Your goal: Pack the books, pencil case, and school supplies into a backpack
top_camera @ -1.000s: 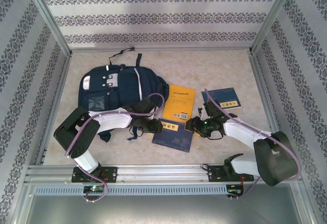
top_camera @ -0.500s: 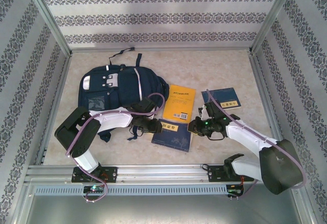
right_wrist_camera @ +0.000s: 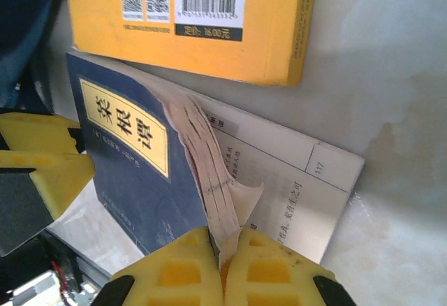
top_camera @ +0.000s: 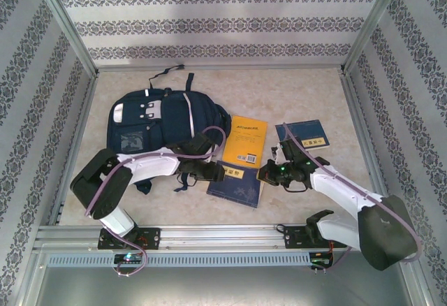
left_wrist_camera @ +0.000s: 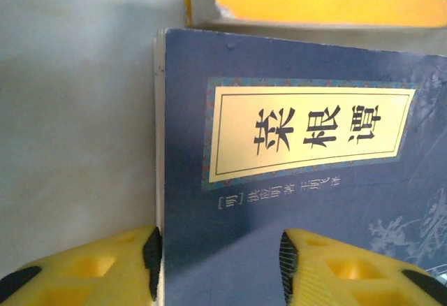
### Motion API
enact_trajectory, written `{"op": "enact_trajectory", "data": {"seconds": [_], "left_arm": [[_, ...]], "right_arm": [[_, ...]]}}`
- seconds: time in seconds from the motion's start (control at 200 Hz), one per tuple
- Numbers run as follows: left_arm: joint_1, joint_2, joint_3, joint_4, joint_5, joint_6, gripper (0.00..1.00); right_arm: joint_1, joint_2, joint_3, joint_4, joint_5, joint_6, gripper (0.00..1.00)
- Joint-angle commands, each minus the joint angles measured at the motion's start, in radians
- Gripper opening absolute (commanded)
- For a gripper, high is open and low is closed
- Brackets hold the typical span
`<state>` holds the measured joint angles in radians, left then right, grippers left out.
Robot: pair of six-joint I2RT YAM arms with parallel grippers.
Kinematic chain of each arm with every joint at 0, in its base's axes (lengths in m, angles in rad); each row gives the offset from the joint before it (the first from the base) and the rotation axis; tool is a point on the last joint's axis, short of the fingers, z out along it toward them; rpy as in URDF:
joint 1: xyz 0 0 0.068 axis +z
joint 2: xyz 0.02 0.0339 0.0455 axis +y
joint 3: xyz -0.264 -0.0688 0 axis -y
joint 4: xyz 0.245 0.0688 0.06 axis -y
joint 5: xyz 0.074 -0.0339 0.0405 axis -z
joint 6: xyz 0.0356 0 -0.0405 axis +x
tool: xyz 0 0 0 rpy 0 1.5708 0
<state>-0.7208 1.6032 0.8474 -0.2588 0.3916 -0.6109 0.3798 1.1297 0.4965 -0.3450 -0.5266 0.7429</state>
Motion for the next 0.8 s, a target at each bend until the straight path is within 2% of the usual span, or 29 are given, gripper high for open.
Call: {"op": "enact_trajectory", "data": {"seconds": [0.0,0.23,0.46,0.635,0.794], "left_arm": [[-0.011,-0.124,-0.001,-0.05,-0.028,-0.004,0.53],[0.026,-0.266,-0.059,-0.085,-0.072,-0.073,0.6],[0.058,-0.294,-0.119,-0.021,-0.052,-0.158,0.65],[0.061,-0.287,-0.16,0.071,-0.023,-0.293,0.66],[0.062,-0.291,-0.203,0.192,-0.029,-0.412,0.74]], "right_arm": [[-0.031,-0.045,0.01,0.019,-0.046,0.059,0.0],[-0.106,-0.087,-0.032,0.104,-0.195,0.19,0.0],[-0.158,-0.093,-0.098,0.194,-0.233,0.284,0.0],[-0.168,-0.111,-0.147,0.255,-0.21,0.371,0.0],[-0.166,-0.109,-0.147,0.277,-0.222,0.385,0.0]]}}
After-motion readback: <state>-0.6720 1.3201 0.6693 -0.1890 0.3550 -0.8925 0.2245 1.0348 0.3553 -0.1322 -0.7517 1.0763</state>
